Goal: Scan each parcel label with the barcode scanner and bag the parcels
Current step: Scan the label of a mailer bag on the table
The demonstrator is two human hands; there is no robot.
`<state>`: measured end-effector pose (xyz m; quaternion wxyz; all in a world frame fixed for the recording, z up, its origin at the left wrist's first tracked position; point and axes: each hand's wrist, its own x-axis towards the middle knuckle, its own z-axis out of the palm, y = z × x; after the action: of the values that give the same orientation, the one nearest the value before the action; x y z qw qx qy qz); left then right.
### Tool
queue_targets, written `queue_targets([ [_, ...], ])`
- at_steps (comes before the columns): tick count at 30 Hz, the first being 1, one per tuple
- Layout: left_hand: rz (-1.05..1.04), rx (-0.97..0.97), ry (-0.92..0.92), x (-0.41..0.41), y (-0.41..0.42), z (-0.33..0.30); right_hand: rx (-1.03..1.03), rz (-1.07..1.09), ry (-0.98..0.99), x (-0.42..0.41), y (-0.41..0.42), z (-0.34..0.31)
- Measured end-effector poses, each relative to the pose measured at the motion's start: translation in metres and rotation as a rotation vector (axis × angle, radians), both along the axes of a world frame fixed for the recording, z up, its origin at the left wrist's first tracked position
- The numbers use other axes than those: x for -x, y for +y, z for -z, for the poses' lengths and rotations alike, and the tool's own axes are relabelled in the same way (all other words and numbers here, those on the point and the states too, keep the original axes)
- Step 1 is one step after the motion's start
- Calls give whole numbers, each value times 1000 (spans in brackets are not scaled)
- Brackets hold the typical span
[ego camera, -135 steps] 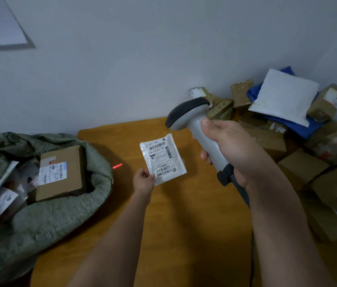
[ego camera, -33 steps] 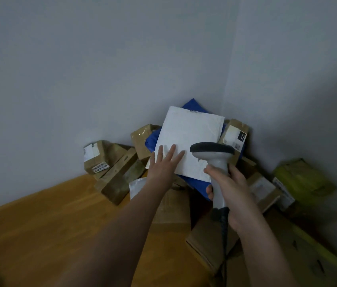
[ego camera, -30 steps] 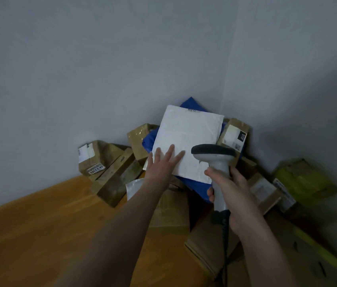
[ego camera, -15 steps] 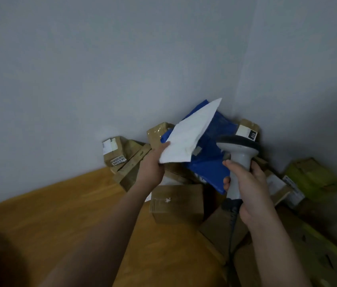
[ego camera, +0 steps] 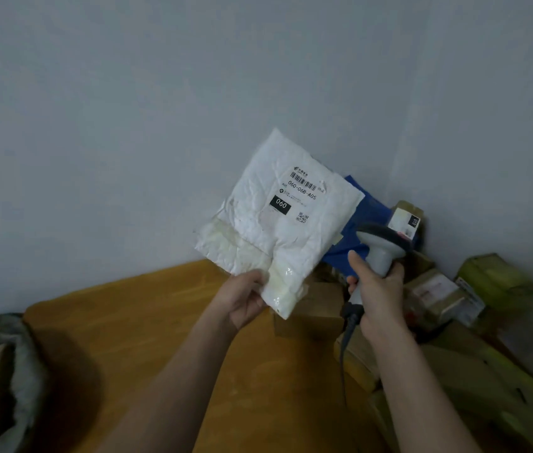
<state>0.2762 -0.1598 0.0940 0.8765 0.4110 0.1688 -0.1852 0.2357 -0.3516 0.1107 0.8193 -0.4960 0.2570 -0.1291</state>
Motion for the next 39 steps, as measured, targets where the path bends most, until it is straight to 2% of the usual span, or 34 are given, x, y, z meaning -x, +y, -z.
queue_targets([
  [4, 113, 143, 17, 24, 8, -4, -21, -12, -34, 5, 16, -3],
  [7, 164, 137, 49, 36, 13, 2, -34, -26, -48, 8, 25, -4],
  [12, 218, -157, -19, 49, 45, 1, 106, -55, 5, 11, 28, -4],
  [16, 64, -136, -159, 49, 93, -11, 288, -65, 35, 9, 27, -3],
  [19, 125, -453, -207, 51, 112, -19, 395, -122, 28, 10, 31, -7],
  [21, 164, -594, -238, 54, 110, -18, 455, -168, 23, 11, 37, -10],
  [25, 19, -603, -268, 57, 107, -5, 539, -214, 15, 14, 48, -16],
  [30, -136, -656, -230, 58, 109, 9, 509, -320, 8, 27, 54, -45],
  [35, -234, -678, -189, 55, 110, 20, 258, -566, -11, 45, 59, -82],
  [39, -256, -652, -146, 56, 108, 25, 263, -683, -54, 60, 61, -101],
])
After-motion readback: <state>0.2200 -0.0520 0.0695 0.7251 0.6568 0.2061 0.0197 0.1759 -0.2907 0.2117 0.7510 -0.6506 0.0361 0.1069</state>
